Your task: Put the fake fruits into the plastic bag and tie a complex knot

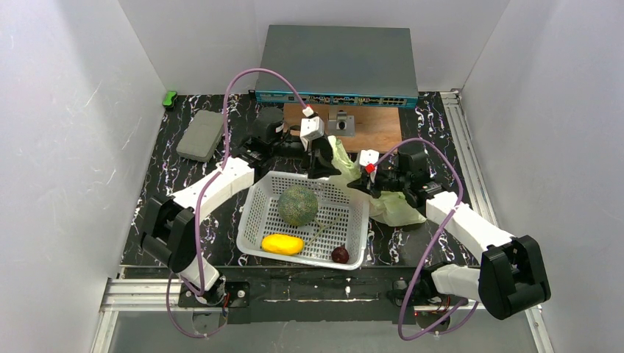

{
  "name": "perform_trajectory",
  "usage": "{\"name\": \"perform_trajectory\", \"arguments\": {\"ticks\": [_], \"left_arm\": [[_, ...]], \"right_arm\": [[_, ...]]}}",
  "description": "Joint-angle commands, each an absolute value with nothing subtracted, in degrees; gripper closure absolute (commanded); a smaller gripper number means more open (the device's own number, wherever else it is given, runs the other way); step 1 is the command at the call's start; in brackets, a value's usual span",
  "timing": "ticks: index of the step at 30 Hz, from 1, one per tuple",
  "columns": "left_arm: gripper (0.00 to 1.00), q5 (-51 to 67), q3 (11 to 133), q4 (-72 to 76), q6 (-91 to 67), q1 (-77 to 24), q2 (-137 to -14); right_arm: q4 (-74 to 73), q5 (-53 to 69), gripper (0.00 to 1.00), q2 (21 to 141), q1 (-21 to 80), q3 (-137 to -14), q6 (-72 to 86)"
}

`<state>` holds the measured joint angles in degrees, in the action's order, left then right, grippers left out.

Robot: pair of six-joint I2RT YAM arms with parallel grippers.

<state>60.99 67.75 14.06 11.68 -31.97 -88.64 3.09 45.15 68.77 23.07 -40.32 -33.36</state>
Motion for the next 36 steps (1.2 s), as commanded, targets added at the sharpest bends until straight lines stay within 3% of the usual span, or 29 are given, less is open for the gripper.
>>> {"name": "perform_trajectory", "arguments": {"ticks": [1, 4, 7, 9, 12, 18, 20, 25, 32, 36], "left_arm": [[0.49, 62.40, 68.48, 28.51, 2.64, -33.64, -89.64], [0.69, 64.98, 68.73, 27.56, 2.29, -34.00, -90.15], [0.73, 66.83, 68.41, 27.64, 1.58, -34.05, -90.19], [0.84, 67.22, 68.87, 27.62, 0.56, -34.39, -90.21], [1.00, 66.17, 69.33, 28.21, -4.63, -34.43, -90.77], [1.00, 62.23, 69.21, 18.19, -3.73, -31.77, -91.45], [1.00, 60.60, 71.61, 9.64, 0.35, -31.39, -92.72], [1.00, 57.85, 76.61, 1.76, 3.67, -30.55, -96.22], [1.00, 57.56, 80.72, -3.74, 6.59, -28.20, -100.20], [1.00, 57.10, 82.34, -5.76, 8.15, -27.13, -101.71]], "right_arm": [[1.15, 48.46, 0.99, 68.87, 22.70, -42.95, -35.76], [0.73, 48.67, 0.99, 68.91, 22.45, -43.63, -35.55], [0.62, 48.88, 0.99, 69.45, 21.94, -44.76, -34.36], [0.59, 48.86, 0.98, 69.89, 21.73, -45.37, -33.55], [0.13, 48.57, 0.76, 69.83, 20.90, -47.05, -31.37], [-9.80, 48.51, 0.16, 61.82, 15.96, -54.63, -24.31], [-13.66, 47.96, 0.07, 58.88, 15.17, -58.59, -23.37], [-26.80, 49.91, 0.07, 53.79, 7.93, -66.72, -32.06], [-40.13, 55.20, 0.14, 55.20, -16.47, -68.10, -50.45], [-48.31, 57.72, 0.25, 60.69, -26.43, -69.61, -60.41]]}}
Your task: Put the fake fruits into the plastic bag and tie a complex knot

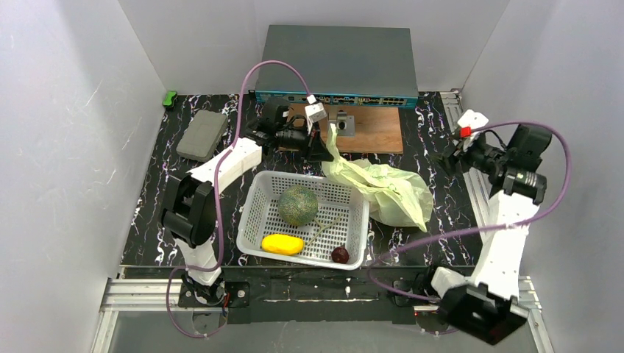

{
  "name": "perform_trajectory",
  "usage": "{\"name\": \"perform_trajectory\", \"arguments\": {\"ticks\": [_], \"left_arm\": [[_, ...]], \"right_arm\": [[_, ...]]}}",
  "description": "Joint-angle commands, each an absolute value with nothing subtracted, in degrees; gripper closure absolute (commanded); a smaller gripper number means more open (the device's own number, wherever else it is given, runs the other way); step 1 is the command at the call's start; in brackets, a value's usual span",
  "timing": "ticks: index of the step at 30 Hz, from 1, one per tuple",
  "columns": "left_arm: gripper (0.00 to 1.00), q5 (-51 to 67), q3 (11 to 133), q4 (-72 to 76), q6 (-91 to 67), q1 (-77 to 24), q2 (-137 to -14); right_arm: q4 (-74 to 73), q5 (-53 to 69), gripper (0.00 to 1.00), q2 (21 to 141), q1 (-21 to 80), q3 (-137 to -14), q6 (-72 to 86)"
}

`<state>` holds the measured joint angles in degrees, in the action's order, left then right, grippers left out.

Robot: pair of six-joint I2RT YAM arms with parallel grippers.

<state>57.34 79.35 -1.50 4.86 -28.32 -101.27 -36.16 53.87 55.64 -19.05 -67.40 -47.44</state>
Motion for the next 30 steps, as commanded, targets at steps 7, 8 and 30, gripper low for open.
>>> {"name": "perform_trajectory", "arguments": {"ticks": [7, 8, 30], "left_arm": [[1.00, 57.52, 84.16, -6.40, 6.93, -27.16, -103.15], [1.00, 57.49, 84.32, -6.37, 6.68, -27.16, -103.30], [1.00, 57.42, 85.33, -5.65, 3.17, -27.80, -103.86]], "right_arm": [[-66.12, 64.71, 0.24, 59.82, -30.29, -61.10, -91.38], [-65.72, 65.81, 0.20, 58.62, -29.90, -59.31, -92.40], [-22.04, 66.43, 0.30, 46.17, -4.22, -43.20, -51.91]]}}
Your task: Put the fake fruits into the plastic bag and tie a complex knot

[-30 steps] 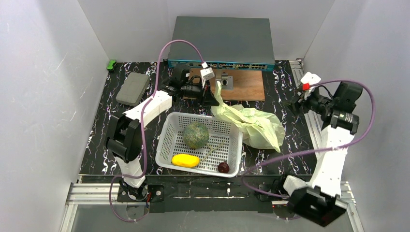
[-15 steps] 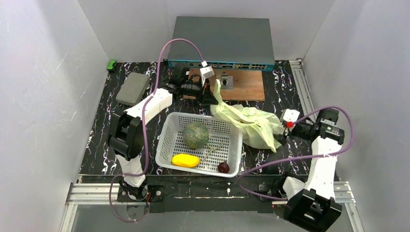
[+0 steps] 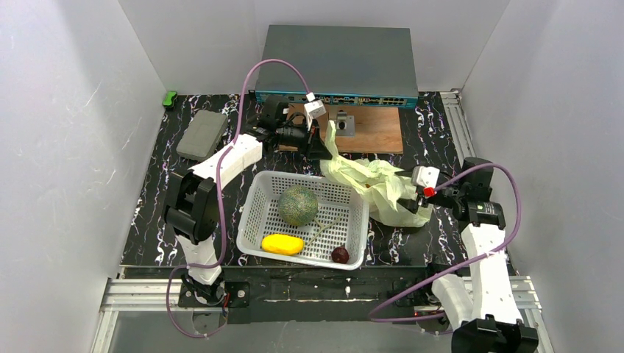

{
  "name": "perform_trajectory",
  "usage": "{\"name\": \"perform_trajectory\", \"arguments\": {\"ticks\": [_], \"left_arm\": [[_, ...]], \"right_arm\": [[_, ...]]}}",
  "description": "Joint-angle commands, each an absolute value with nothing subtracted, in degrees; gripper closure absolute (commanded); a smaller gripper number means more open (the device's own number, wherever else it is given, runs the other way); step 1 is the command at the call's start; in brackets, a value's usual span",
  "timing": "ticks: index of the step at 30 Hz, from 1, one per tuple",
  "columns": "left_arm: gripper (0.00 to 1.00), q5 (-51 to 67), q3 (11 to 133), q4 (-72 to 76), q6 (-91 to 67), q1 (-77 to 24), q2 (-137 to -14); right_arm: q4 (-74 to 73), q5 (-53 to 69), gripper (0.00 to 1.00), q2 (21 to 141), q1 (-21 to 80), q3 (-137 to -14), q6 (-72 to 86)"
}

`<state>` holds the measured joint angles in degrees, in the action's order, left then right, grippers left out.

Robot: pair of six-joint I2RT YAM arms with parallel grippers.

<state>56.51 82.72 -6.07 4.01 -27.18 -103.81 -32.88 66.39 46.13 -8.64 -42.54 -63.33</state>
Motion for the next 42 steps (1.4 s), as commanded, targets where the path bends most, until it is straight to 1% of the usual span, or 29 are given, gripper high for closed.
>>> {"name": "perform_trajectory", "arguments": {"ticks": [1, 3, 4, 7, 9, 10, 13, 14, 16, 19, 23, 26, 28, 30, 32, 34, 36, 38, 40, 42], "left_arm": [[1.00, 57.53, 85.44, -5.58, 3.16, -27.92, -103.81], [1.00, 57.48, 85.49, -5.49, 3.88, -28.18, -103.34], [1.00, 57.48, 85.27, -5.53, 4.39, -28.29, -102.97], [1.00, 57.18, 84.20, -5.54, 6.93, -28.68, -101.06], [1.00, 56.90, 83.09, -6.61, 11.73, -29.43, -99.29], [1.00, 56.37, 82.53, -7.08, 13.32, -29.81, -98.42], [1.00, 56.45, 82.20, -7.47, 15.37, -30.63, -97.12], [1.00, 56.73, 82.06, -8.23, 17.92, -31.25, -96.36], [1.00, 56.04, 80.87, -10.37, 26.48, -33.07, -94.08], [1.00, 55.38, 80.86, -16.34, 39.99, -36.13, -91.58], [1.00, 54.74, 85.50, -29.94, 57.76, -40.25, -92.07], [1.00, 49.42, 89.45, -37.51, 66.37, -44.43, -93.89], [1.00, 47.76, 93.75, -41.19, 66.67, -46.11, -96.00], [1.00, 48.46, 97.65, -43.44, 64.38, -46.41, -98.53], [1.00, 49.83, 99.57, -43.18, 59.84, -46.18, -100.16], [1.00, 52.75, 97.61, -37.13, 51.23, -44.47, -100.12], [1.00, 54.10, 93.93, -29.15, 41.95, -41.79, -99.40], [1.00, 54.44, 93.25, -27.08, 36.48, -39.12, -99.69], [1.00, 53.19, 95.72, -31.60, 37.25, -37.27, -101.18], [1.00, 49.64, 97.82, -37.43, 42.25, -36.65, -102.10]], "right_arm": [[-19.35, 65.53, 0.38, 46.97, -3.19, -42.92, -49.08], [-14.72, 63.87, 0.50, 48.68, -1.62, -43.42, -43.02], [-13.71, 63.29, 0.54, 49.64, -1.17, -44.09, -40.56], [-12.41, 62.48, 0.64, 51.69, -0.49, -46.45, -34.00], [-12.72, 62.28, 0.68, 52.47, -0.37, -47.61, -30.73], [-12.60, 62.16, 0.72, 52.88, -0.35, -47.94, -28.79], [-12.40, 61.19, 0.95, 54.27, -0.27, -48.99, -22.47], [-12.28, 60.57, 0.99, 54.98, -0.26, -49.44, -20.08], [-14.28, 59.10, 0.99, 56.89, -0.19, -51.27, -16.60], [-21.31, 56.40, 0.99, 60.27, 1.86, -56.00, -16.09], [-29.75, 49.63, 0.99, 65.21, 4.46, -60.95, -14.21], [-37.58, 46.44, 0.99, 68.95, 6.90, -65.56, -15.11], [-40.95, 44.60, 0.99, 70.72, 8.23, -68.12, -15.01], [-44.82, 42.84, 0.99, 72.19, 9.69, -70.91, -14.77], [-48.07, 44.28, 0.99, 73.28, 10.06, -73.52, -15.42], [-49.42, 46.89, 0.99, 72.62, 9.39, -74.27, -16.93], [-47.82, 48.64, 0.99, 70.47, 7.56, -72.33, -17.85], [-47.99, 47.72, 0.99, 68.75, 5.91, -71.73, -20.37], [-52.96, 42.90, 0.99, 69.42, 5.56, -73.93, -24.62], [-58.08, 37.59, 0.99, 70.46, 5.21, -76.22, -29.18]]}}
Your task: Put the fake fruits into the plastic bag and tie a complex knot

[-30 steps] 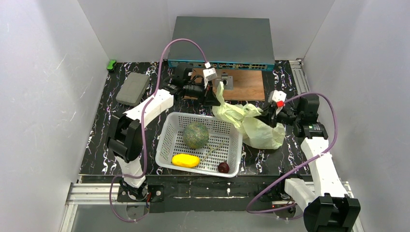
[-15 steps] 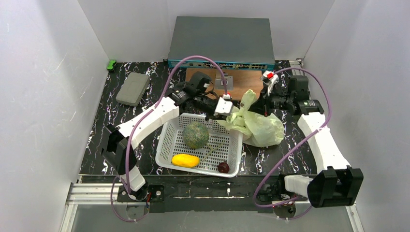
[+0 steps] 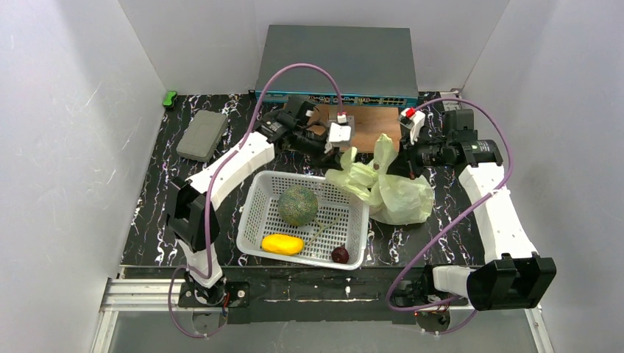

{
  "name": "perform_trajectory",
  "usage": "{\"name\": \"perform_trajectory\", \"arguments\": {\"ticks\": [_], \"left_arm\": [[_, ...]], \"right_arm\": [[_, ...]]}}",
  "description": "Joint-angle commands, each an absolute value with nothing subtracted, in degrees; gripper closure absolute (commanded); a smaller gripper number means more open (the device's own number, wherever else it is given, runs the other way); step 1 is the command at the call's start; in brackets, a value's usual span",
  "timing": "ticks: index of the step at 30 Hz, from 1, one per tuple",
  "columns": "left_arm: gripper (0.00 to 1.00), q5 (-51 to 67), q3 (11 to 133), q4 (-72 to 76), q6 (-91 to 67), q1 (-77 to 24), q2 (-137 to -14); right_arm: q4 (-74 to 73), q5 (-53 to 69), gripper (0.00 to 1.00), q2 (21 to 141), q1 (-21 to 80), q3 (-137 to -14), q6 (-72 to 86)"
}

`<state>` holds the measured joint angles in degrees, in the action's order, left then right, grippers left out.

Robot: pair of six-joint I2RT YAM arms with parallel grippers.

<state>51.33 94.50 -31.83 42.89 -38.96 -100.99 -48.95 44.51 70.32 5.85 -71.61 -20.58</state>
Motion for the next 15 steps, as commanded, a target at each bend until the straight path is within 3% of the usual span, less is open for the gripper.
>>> {"name": "perform_trajectory", "arguments": {"ticks": [1, 9, 15], "left_arm": [[1.00, 47.27, 98.62, -40.54, 45.65, -36.72, -102.55], [1.00, 25.52, 99.42, -53.29, 62.72, -36.85, -105.62], [1.00, 14.07, 98.24, -51.53, 67.68, -40.95, -107.48]], "right_arm": [[-59.36, 34.35, 0.99, 70.64, 5.15, -76.41, -31.10], [-62.81, 12.50, 0.99, 70.33, 2.21, -71.96, -42.20], [-65.87, 6.30, 0.99, 78.02, 4.87, -75.46, -42.21]]}}
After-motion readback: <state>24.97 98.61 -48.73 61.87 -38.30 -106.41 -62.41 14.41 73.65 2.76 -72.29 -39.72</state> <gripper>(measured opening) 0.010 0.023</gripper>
